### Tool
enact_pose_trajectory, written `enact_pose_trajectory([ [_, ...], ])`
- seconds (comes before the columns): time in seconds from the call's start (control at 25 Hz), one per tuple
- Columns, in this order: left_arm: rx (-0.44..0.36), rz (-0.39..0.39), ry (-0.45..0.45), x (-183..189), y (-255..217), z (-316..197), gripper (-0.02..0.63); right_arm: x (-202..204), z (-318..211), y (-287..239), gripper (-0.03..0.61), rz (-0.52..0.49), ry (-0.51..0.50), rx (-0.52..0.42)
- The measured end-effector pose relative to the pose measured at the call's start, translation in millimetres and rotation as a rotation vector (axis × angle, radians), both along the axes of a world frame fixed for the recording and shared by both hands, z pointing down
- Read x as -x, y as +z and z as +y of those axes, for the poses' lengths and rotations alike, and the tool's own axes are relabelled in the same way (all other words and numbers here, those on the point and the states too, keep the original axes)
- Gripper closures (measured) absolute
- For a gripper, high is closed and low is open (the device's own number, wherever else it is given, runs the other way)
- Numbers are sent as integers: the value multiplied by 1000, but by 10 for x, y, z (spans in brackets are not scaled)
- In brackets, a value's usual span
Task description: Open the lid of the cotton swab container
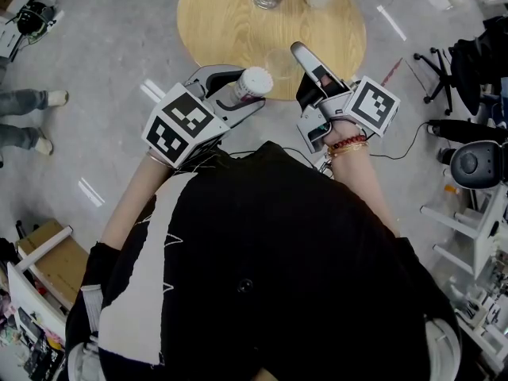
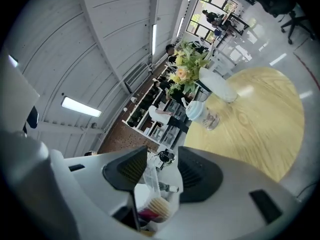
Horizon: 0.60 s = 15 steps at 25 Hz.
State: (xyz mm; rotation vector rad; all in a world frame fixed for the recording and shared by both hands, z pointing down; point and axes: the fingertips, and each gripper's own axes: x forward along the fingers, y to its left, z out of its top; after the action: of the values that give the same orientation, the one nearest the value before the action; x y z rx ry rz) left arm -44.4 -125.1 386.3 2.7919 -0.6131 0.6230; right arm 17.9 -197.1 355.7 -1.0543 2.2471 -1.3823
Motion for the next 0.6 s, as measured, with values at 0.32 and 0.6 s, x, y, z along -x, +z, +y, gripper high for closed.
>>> enact_pose_trajectory([
  [0.32,-18,32,44,-20,-89,52,360,-95,-16,94,382,-59,34,53],
  [0.6,-21,37,53,-26,-96,72,360,-110,-8,147,382,-90,41,71],
])
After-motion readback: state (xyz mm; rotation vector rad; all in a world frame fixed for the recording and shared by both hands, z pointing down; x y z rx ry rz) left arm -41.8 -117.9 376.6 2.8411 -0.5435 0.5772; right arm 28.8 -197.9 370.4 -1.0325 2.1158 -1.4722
